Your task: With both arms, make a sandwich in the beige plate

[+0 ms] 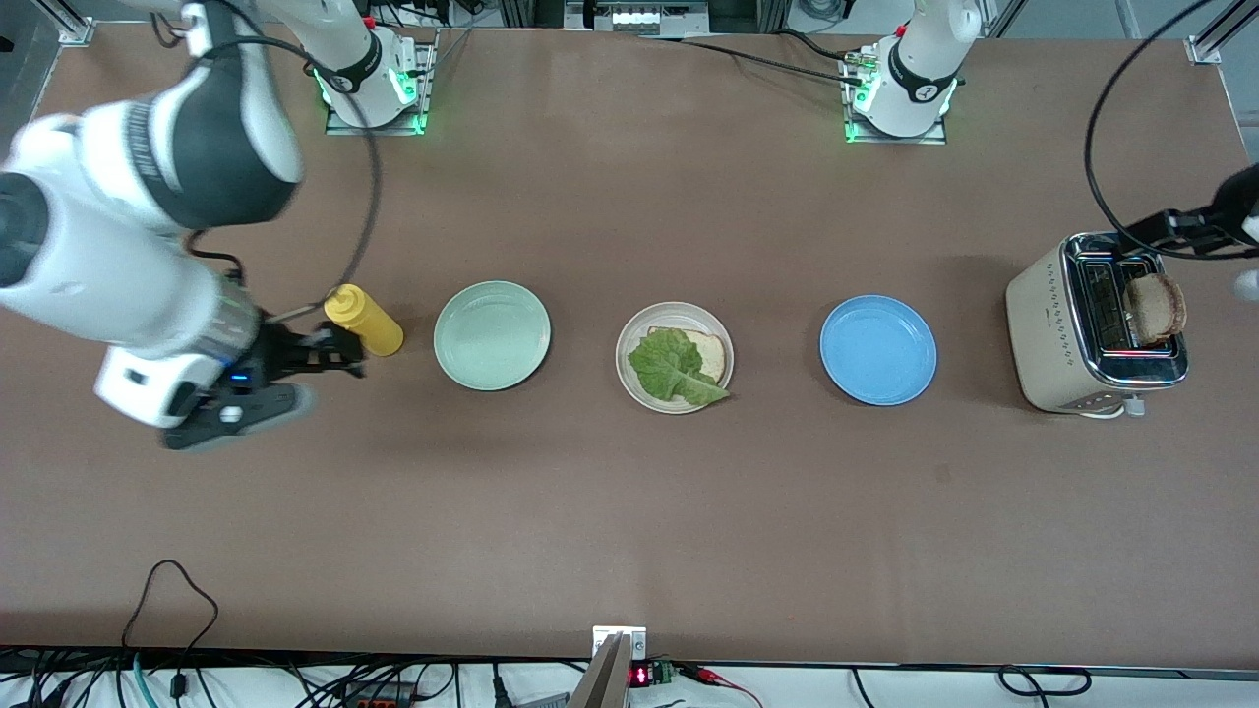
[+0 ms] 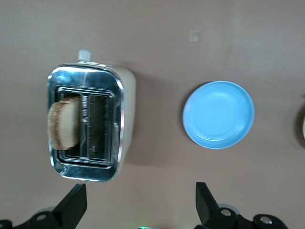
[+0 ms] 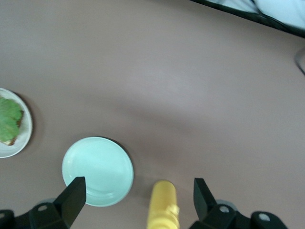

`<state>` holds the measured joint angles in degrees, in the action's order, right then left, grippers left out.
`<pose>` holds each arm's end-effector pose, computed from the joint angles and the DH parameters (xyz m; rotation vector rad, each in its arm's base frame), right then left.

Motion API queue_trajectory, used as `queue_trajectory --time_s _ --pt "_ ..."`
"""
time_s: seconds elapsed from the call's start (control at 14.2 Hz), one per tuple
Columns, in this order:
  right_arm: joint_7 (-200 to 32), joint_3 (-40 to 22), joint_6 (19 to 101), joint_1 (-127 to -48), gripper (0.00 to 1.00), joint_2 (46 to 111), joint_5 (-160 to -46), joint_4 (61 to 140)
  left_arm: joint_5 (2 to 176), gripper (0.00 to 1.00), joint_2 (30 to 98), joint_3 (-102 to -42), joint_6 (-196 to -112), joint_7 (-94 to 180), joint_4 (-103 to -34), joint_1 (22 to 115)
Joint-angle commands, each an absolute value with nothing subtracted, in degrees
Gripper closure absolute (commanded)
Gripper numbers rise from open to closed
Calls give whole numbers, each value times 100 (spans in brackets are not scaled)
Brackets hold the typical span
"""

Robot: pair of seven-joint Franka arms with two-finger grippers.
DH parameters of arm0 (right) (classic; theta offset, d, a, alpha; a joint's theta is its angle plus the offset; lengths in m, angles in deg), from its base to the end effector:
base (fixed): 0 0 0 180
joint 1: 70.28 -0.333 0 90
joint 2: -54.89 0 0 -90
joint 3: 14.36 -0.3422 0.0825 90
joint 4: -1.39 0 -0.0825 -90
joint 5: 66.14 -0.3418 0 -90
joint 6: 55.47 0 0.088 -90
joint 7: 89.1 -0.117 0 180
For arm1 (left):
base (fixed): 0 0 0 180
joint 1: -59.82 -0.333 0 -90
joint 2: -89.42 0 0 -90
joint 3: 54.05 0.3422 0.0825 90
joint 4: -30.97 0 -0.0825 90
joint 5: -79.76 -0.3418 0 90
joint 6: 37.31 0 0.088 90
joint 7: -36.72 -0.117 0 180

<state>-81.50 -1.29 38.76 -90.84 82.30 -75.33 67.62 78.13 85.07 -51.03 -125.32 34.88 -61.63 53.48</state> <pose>0.6499 0.1427 0.5488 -3.0554 -0.4293 -0.0320 0.5188 0.0879 0.5794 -3.1081 -0.2026 0.2471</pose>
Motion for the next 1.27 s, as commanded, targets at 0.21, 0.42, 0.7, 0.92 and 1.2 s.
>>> queue_trajectory --time_s 0.21,0.42,0.7,0.92,1.2 --pt "-8821 -1145 3163 -7996 0 7274 -6659 7327 7213 0 7695 -5133 -12588 2119 -5815 4699" --pt "-9217 -1531 2917 -7495 0 6826 -6649 7679 7202 0 7633 -5142 -13448 897 -6165 4304" --pt "-9479 -1682 2995 -7291 0 6080 -6632 8363 7281 0 7624 -5159 -14004 649 -6807 3952" --pt "-9824 -1682 3048 -7291 0 5578 -6579 8926 7299 4 7615 -5168 -14356 569 -7132 3863" --pt "-9833 -1691 3320 -7282 0 5094 -6526 9507 7466 15 7615 -5168 -14839 569 -7589 3793"
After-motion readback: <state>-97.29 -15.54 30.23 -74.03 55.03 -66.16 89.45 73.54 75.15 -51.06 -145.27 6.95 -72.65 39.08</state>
